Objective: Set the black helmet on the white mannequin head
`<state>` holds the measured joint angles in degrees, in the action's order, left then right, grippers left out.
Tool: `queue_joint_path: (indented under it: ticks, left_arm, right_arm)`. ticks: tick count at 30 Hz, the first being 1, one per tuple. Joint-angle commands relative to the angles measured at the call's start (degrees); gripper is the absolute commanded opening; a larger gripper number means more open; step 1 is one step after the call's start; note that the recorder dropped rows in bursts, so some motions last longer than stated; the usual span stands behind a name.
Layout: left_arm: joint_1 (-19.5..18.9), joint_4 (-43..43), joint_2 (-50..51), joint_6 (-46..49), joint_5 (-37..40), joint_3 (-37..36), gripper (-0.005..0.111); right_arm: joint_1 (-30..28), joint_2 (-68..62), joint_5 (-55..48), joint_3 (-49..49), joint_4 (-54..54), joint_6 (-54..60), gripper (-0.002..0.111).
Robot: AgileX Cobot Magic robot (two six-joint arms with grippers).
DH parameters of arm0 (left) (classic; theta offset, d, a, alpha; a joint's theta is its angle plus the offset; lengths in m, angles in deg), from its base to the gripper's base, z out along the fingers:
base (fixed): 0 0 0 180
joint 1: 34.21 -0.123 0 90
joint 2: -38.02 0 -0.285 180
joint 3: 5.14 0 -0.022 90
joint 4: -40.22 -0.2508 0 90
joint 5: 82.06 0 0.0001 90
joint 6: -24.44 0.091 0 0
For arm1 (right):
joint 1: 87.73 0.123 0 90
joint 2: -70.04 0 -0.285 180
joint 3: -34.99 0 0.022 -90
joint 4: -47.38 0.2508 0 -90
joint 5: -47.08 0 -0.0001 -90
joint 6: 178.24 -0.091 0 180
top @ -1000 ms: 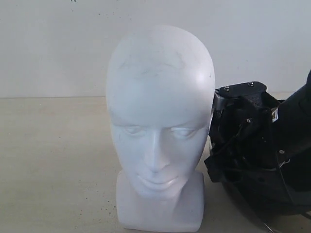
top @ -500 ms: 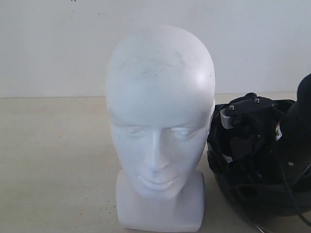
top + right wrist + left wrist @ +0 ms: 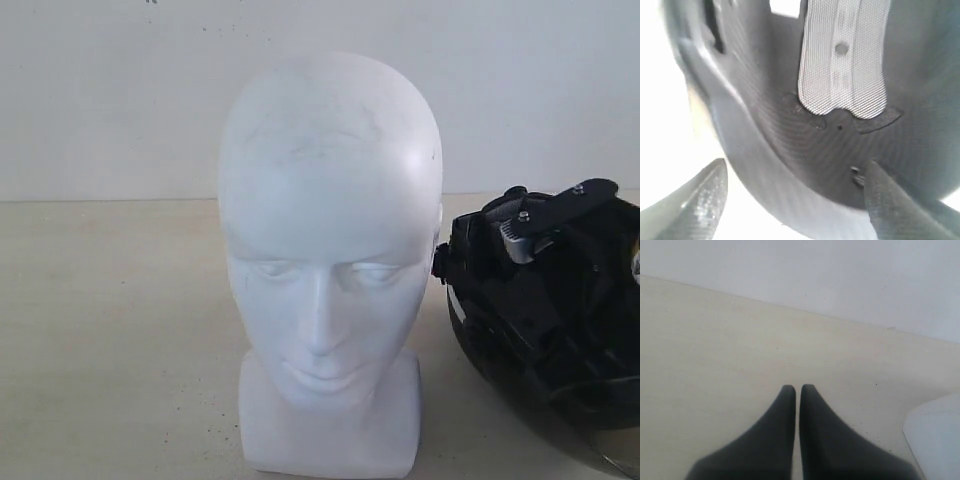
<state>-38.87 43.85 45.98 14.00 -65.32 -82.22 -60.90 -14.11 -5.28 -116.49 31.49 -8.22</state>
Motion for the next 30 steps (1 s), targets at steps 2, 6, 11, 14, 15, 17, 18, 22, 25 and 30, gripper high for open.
queue_joint_path:
  ticks: [2,6,11,14,15,17,18,22,25,30]
  left_arm:
    - [0.4,0.4,-0.2,0.0,0.0,-0.1,0.004]
    - [0.4,0.4,-0.2,0.0,0.0,-0.1,0.004]
    - [0.4,0.4,-0.2,0.0,0.0,-0.1,0.004]
    - [0.4,0.4,-0.2,0.0,0.0,-0.1,0.004]
    - [0.4,0.4,-0.2,0.0,0.0,-0.1,0.004]
    - [0.4,0.4,-0.2,0.0,0.0,-0.1,0.004]
    - [0.4,0.4,-0.2,0.0,0.0,-0.1,0.004]
    - [0.4,0.4,-0.2,0.0,0.0,-0.1,0.004]
    - [0.4,0.4,-0.2,0.0,0.0,-0.1,0.004]
    - [0.4,0.4,-0.2,0.0,0.0,-0.1,0.004]
  right_arm:
    - [0.1,3.7,6.1,0.0,12.8,3.1,0.071]
    - [0.7,3.6,13.0,0.0,20.3,6.1,0.071]
    - [0.7,3.6,13.6,0.0,17.6,2.9,0.071]
    - [0.7,3.6,14.1,0.0,14.9,0.5,0.071]
    - [0.7,3.3,14.3,0.0,14.2,-0.2,0.071]
    - [0.7,2.2,14.7,0.0,14.0,-0.4,0.071]
    - [0.7,1.3,14.9,0.0,13.9,-0.4,0.071]
    - [0.7,-3.0,15.7,0.0,13.7,-0.4,0.071]
    - [0.5,-4.8,17.7,0.0,12.9,-1.4,0.071]
    - [0.5,-6.3,18.9,0.0,8.6,-5.9,0.071]
